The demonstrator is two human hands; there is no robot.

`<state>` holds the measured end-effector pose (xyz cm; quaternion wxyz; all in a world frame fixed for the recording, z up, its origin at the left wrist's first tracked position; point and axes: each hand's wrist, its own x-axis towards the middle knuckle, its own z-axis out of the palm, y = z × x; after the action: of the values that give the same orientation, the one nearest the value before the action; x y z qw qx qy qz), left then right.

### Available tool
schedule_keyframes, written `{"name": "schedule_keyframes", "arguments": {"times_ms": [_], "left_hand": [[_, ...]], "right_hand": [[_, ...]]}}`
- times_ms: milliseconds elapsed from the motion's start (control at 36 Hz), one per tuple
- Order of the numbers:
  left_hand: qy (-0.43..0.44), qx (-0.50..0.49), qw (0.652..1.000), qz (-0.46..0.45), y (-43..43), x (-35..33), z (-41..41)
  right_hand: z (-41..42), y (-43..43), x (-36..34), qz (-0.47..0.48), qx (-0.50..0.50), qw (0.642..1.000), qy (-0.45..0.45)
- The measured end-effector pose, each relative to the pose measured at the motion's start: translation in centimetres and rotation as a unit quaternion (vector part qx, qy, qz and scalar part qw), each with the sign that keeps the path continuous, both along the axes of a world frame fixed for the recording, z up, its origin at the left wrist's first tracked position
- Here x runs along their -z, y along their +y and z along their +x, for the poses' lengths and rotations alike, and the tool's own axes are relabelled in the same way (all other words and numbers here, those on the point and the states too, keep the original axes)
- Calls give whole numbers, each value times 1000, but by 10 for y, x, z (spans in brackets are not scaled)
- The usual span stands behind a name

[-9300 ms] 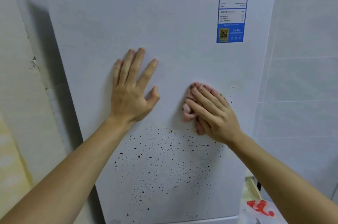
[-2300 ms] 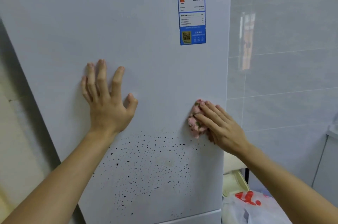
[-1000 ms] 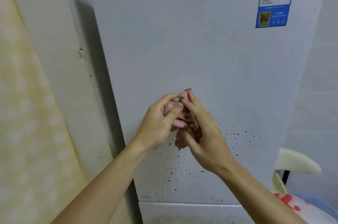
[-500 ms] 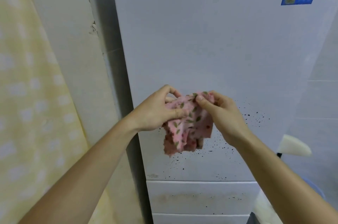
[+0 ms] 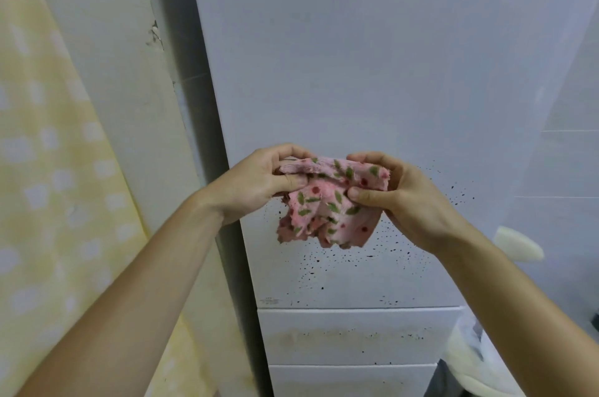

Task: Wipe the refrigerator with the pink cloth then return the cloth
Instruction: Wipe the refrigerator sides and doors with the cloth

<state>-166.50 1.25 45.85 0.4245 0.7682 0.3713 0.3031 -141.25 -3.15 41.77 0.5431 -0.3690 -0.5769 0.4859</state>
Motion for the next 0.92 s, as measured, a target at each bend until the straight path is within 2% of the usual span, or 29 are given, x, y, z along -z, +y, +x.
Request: {"name": "schedule_keyframes", "arguments": {"times_ms": [56,111,194,306,556,694,778,833,917], "left_hand": [[2,-11,1000,8,-2,0,1],[-1,-20,1000,9,-3,-1,1],[-13,-29,999,0,-4,-4,1],[-30,-35,999,-20,-5,-5,0],[7,-58,998,-25,-10,2,-3],[16,-66,997,-41,-8,11,-9],[16,-56,997,-54,-6,16,-12],[-5,-38,996,-77,-9,17,-11],[-26,-30,994,-100,-14,18,-6]], "right_hand": [[1,-2,1,-8,-1,999,-47],[1,-6,1,-10,12,991,-131],[0,-9,5,-4,95,976,-197],[-3,-6,11,14,188,965,-184],[-14,-6,9,13,271,944,-186],[-6,-6,0,-1,230,958,-172],[0,-4,-9,-56,132,986,-82],[0,-3,-15,-76,78,993,-40],[-3,-4,-21,-93,49,994,6]]}}
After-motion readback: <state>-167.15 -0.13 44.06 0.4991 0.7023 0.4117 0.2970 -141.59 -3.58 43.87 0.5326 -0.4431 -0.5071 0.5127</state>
